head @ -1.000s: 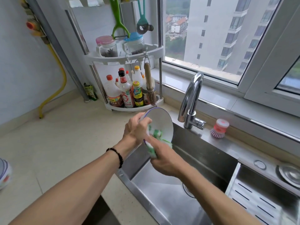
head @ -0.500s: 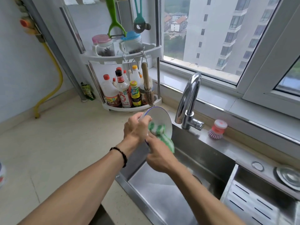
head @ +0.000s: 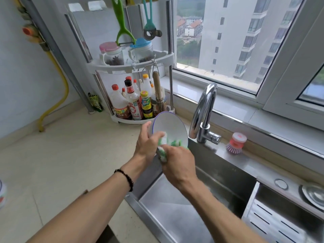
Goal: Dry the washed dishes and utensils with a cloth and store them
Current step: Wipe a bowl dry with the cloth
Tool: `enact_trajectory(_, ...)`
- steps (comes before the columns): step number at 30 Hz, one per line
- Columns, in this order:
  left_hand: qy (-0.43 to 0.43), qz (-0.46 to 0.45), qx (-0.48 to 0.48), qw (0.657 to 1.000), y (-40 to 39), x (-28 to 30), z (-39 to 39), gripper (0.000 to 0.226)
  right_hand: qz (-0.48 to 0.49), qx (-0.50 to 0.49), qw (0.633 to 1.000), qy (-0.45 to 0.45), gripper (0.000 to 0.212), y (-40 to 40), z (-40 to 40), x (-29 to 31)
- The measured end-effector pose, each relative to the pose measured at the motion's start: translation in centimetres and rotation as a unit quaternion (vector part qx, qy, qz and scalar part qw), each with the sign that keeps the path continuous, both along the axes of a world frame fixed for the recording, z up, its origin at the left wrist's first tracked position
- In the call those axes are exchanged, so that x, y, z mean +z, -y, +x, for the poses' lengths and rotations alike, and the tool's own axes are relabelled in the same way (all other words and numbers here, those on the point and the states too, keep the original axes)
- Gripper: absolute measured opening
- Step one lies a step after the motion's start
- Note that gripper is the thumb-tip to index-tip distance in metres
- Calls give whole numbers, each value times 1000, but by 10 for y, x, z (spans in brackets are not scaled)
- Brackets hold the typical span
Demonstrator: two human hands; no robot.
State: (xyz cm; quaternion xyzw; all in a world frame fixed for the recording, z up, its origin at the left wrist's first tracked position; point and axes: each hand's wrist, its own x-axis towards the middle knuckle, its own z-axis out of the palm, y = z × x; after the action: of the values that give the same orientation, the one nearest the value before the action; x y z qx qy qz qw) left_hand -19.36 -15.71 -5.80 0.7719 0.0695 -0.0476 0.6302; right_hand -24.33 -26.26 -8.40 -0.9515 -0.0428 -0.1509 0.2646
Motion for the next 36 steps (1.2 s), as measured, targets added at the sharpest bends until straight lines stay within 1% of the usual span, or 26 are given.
enact_trajectory(1, 15, 8, 21, 1000, 0, 2, 2, 67, 71, 4, 997, -18, 18, -5, -2, -2)
enact_trajectory(2, 26, 30, 21, 999, -3, 6, 3, 58, 147, 49, 987, -50, 25, -8, -8, -4)
enact_trajectory(3, 32, 65, 0, 997, -7, 10, 5, 49, 171, 109, 976, -80, 37, -4, -11, -9)
enact_trajectory(4, 31, 102, -29, 994, -12, 15, 5, 40, 135, 165, 973, -85, 52, 3, -12, -16)
enact_trajectory(5, 34, 129, -56, 990, -16, 18, 6, 36, 37, 208, 973, -89, 66, 13, -10, -23)
enact_trajectory(6, 37, 147, -71, 986, -18, 20, 4, 34, -49, 222, 971, -78, 76, 20, -6, -29)
enact_trajectory(7, 44, 156, -71, 984, -18, 21, 2, 33, -79, 216, 970, -83, 82, 20, -3, -30)
enact_trajectory(8, 50, 158, -52, 985, -17, 20, 0, 32, -48, 214, 970, -104, 82, 16, -2, -27)
enact_trajectory(10, 55, 144, -9, 988, -14, 18, 1, 24, 140, 215, 953, -162, 74, 1, -7, -12)
enact_trajectory(11, 51, 141, -4, 989, -14, 20, 2, 21, 192, 224, 940, -172, 69, -3, -10, -4)
enact_trajectory(13, 31, 154, -42, 987, -18, 24, 4, 19, 158, 255, 938, -171, 69, 6, -13, -3)
enact_trajectory(15, 14, 161, -67, 985, -21, 28, 3, 17, -29, 255, 957, -136, 80, 20, -4, -12)
enact_trajectory(16, 13, 165, -62, 984, -20, 27, 1, 18, -76, 231, 963, -115, 84, 21, -2, -14)
enact_trajectory(17, 16, 167, -48, 985, -18, 26, -2, 20, -79, 213, 967, -116, 81, 16, -2, -14)
enact_trajectory(20, 28, 158, -6, 987, -12, 25, -6, 23, 122, 216, 953, -172, 53, -5, -12, -3)
enact_trajectory(21, 25, 163, -18, 986, -14, 26, -5, 22, 150, 231, 946, -171, 48, -5, -15, -3)
enact_trajectory(22, 17, 175, -41, 984, -16, 28, -4, 22, 128, 255, 945, -162, 54, 2, -16, -8)
enact_trajectory(23, 10, 186, -65, 980, -18, 30, -4, 21, 92, 260, 947, -164, 68, 11, -15, -14)
enact_trajectory(25, 9, 191, -86, 978, -19, 32, -5, 19, -57, 233, 964, -117, 90, 22, -11, -19)
enact_trajectory(27, 23, 187, -57, 980, -13, 32, -9, 21, -22, 215, 968, -125, 90, 13, -13, -13)
enact_trajectory(29, 30, 180, -28, 983, -10, 33, -9, 23, 111, 230, 954, -158, 75, 2, -20, 1)
enact_trajectory(30, 20, 181, -35, 983, -12, 35, -8, 22, 137, 244, 948, -152, 71, 2, -21, 2)
enact_trajectory(31, -2, 181, -61, 982, -15, 39, -6, 20, 110, 257, 950, -140, 72, 8, -22, 0)
enact_trajectory(33, -82, 181, -122, 972, -24, 49, -2, 17, -73, 263, 959, -70, 77, 25, -15, -12)
enact_trajectory(34, -118, 177, -146, 966, -28, 52, -1, 23, -157, 256, 953, -27, 74, 32, -11, -17)
enact_trajectory(36, -146, 138, -164, 966, -34, 52, 2, 40, -204, 234, 950, 26, 62, 37, -6, -20)
